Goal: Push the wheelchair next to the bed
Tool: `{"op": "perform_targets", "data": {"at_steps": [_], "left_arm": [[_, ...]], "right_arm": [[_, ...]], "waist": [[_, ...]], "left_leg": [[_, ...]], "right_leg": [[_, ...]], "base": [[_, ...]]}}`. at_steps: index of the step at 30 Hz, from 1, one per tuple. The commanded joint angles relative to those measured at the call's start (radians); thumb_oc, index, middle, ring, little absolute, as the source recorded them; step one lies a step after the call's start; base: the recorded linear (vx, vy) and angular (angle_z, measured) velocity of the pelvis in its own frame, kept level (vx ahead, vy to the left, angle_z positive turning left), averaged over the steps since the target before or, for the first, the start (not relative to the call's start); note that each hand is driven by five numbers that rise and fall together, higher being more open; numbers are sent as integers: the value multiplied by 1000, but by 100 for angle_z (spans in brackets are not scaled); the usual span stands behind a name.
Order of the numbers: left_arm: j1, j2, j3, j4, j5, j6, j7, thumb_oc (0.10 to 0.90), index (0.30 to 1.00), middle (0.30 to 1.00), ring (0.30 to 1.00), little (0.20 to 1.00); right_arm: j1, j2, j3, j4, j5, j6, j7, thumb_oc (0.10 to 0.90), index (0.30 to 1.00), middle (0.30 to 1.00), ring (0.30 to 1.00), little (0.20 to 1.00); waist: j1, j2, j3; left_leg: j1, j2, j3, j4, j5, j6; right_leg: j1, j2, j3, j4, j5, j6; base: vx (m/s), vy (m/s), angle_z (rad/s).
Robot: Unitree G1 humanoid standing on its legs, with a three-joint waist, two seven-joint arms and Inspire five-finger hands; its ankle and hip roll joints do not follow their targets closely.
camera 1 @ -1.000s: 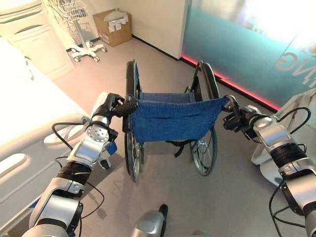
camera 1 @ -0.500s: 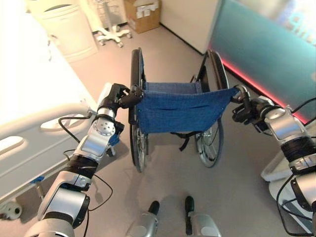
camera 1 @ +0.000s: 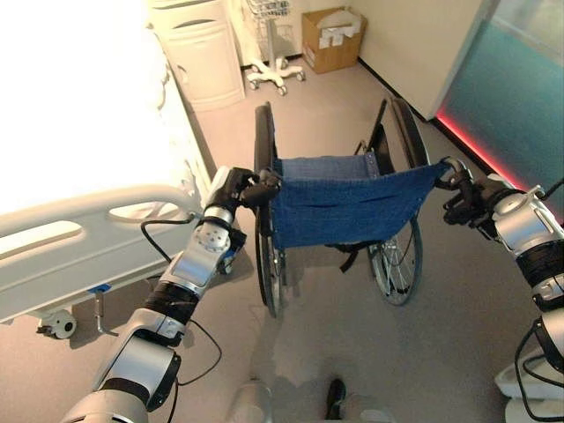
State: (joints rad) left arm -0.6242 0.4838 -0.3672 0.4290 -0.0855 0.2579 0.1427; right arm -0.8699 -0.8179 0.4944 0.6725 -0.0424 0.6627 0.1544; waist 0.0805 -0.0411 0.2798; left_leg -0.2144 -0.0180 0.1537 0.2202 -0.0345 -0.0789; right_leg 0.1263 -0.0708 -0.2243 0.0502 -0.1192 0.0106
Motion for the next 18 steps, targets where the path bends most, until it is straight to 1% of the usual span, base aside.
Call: {"op": "perform_targets", "data": {"at_steps": [1,2,3,4,5,6,7,8,9,10,11,12,13,14,15,16,17,18], "left_arm": [[98,34,-89,18,57,46,-77,400,300,300,300,300],[97,41,-84,16,58,45,-75,400,300,300,300,300],[96,50,-74,14,53,48,-76,400,300,300,300,300],[89,67,-71,34,25,57,-78,400,300,300,300,300],[87,74,-73,47,18,51,-81,400,300,300,300,300],[88,85,-68,50,26,53,-98,400,300,300,300,300],[100,87,-64,55,40,51,-108,400,300,300,300,300],[112,95,-66,45,48,57,-113,400,300,300,300,300],[127,97,-66,44,65,46,-117,400,300,300,300,300],[134,92,-69,48,75,36,-122,400,300,300,300,300],[132,87,-75,57,75,27,-119,400,300,300,300,300],[131,85,-77,60,73,25,-117,400,300,300,300,300],[117,80,-90,75,72,13,-110,400,300,300,300,300],[104,81,-91,83,75,12,-111,400,300,300,300,300],[97,82,-90,87,76,13,-111,400,300,300,300,300],[92,84,-92,92,77,10,-113,400,300,300,300,300],[84,83,-98,102,81,-1,-121,400,300,300,300,300],[82,80,-104,99,80,-3,-127,400,300,300,300,300]], "right_arm": [[-115,69,69,-103,-41,-183,10,400,300,300,300,300],[-126,71,73,-100,-38,-190,10,400,300,300,300,300],[-133,75,80,-94,-12,-199,-2,400,300,300,300,300],[-117,96,67,-73,1,-227,-3,400,300,300,300,300],[-106,104,61,-76,-6,-230,2,400,300,300,300,300],[-83,106,61,-81,-6,-240,-3,400,300,300,300,300],[-51,105,58,-89,-16,-263,-7,400,300,300,300,300],[-26,101,46,-97,-25,-287,-2,400,300,300,300,300],[-4,94,43,-102,-18,-311,-4,400,300,300,300,300],[14,91,36,-121,-8,-303,-5,400,300,300,300,300],[17,91,32,-123,-6,-302,-1,400,300,300,300,300],[17,91,32,-122,-7,-305,1,400,300,300,300,300],[7,109,43,-111,6,-300,-18,400,300,300,300,300],[-9,123,52,-98,20,-299,-30,400,300,300,300,300],[-21,130,59,-87,28,-301,-35,400,300,300,300,300],[-29,135,64,-80,30,-301,-38,400,300,300,300,300],[-44,145,76,-67,36,-289,-48,400,300,300,300,300],[-51,141,82,-71,39,-272,-48,400,300,300,300,300]], "waist": [[99,28,71],[108,28,72],[114,28,65],[119,10,49],[122,3,43],[128,-9,30],[133,-17,14],[134,-20,0],[136,-22,-18],[125,-27,-25],[115,-25,-27],[114,-22,-28],[109,-11,-20],[102,-5,-5],[95,-3,9],[89,-5,17],[68,-10,37],[50,-17,42]], "left_leg": [[-66,-65,22,-136,205,52],[-73,-61,28,-132,201,59],[-63,-50,44,-131,185,79],[-59,-46,43,-76,117,120],[-62,-47,39,-57,99,134],[-54,-40,40,-53,86,151],[-33,-36,36,-59,81,161],[-14,-39,18,-65,79,165],[-6,-43,-11,-61,77,168],[14,-56,-39,-53,60,175],[26,-62,-61,-46,49,176],[27,-60,-67,-45,49,175],[61,-53,-113,-41,33,168],[95,-43,-141,-41,19,161],[119,-42,-156,-39,6,159],[135,-44,-166,-36,-8,161],[170,-54,-200,-20,-52,168],[188,-66,-228,-8,-79,169]], "right_leg": [[56,122,68,49,33,23],[58,122,65,62,19,22],[55,120,64,89,-3,21],[60,101,55,174,-28,34],[60,97,54,205,-24,41],[64,86,46,263,-3,59],[52,60,27,367,77,104],[47,55,43,419,107,118],[40,60,68,453,150,128],[6,47,82,480,175,132],[-22,37,88,456,170,127],[-31,38,90,445,171,124],[-105,-11,69,386,173,113],[-157,-45,53,363,182,109],[-184,-66,48,352,190,109],[-217,-85,51,333,219,112],[-288,-111,88,286,263,124],[-323,-125,125,223,295,135]], "base": [[355,31,-87],[361,74,-131],[412,118,-135],[418,108,-122],[449,81,-76],[419,78,-28],[522,101,11],[587,97,56],[577,45,88],[531,3,65],[354,-13,31],[371,-113,-17],[361,-188,-34],[411,-235,-40],[272,-180,-26],[377,-206,-4],[489,-252,5],[430,-212,10]]}}
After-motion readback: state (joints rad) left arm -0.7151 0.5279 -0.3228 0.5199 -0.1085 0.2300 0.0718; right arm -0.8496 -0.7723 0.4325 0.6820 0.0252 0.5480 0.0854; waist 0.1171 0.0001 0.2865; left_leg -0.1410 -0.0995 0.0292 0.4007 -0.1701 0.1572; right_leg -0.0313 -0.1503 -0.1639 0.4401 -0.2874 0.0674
